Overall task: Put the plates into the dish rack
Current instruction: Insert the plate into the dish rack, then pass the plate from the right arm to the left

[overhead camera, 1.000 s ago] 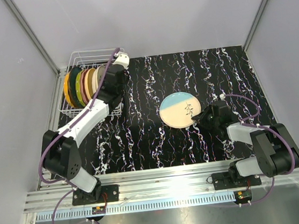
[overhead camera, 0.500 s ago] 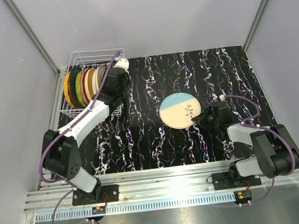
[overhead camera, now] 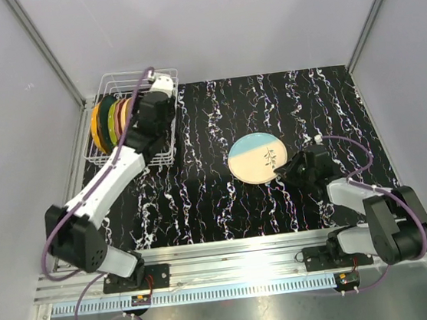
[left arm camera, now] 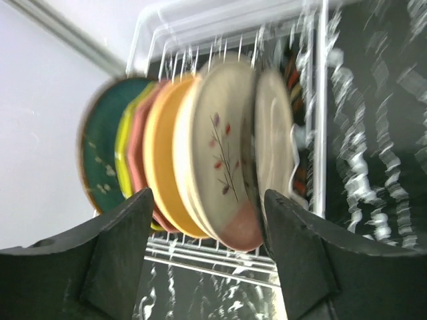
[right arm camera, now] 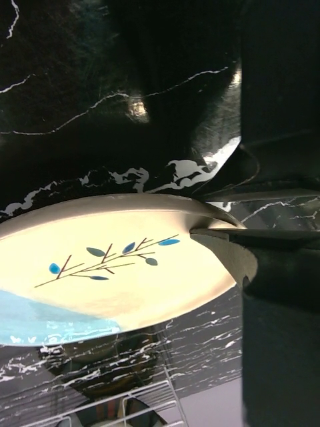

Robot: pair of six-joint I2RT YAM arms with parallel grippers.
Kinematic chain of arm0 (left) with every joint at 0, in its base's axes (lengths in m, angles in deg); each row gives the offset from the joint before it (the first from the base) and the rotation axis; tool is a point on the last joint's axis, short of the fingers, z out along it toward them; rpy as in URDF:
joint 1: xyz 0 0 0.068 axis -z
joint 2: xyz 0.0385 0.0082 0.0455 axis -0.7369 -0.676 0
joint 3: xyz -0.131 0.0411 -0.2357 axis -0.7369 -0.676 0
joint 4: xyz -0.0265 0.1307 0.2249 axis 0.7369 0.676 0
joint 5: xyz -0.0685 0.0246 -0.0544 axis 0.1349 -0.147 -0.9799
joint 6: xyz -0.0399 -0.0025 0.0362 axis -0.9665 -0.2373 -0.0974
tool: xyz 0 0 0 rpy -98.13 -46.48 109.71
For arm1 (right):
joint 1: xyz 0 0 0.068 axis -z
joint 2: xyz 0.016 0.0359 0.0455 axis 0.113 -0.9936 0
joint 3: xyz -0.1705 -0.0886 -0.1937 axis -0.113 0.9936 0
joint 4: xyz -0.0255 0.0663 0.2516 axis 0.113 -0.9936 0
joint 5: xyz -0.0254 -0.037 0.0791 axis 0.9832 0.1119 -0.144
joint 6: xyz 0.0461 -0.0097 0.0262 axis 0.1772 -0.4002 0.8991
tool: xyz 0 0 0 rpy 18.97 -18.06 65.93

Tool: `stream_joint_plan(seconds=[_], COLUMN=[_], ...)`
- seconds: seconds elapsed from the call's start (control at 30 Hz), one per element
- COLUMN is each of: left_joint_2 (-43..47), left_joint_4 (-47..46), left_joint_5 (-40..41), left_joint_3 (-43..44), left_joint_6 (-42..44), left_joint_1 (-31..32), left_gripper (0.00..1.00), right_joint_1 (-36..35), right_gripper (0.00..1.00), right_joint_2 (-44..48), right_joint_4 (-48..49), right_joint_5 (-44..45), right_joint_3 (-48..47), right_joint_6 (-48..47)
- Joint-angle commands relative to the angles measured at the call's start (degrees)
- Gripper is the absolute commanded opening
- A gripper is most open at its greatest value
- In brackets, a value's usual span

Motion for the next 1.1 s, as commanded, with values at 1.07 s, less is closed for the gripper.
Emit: stream_joint_plan(seconds=[1.07], left_joint_2=[20.3], left_joint_4=[-35.5], left_joint_5=[-43.0], left_joint_3=[-47.0], left_joint_6=[-74.9], left_joint_1=[19.5], left_gripper=[0.99], right_joint_1=[-7.0], right_gripper=[0.00], right_joint_2=[26.7], right_joint_4=[-1.9], right_joint_5=[1.8], right_joint_3=[3.6], right_joint_6=[34.1])
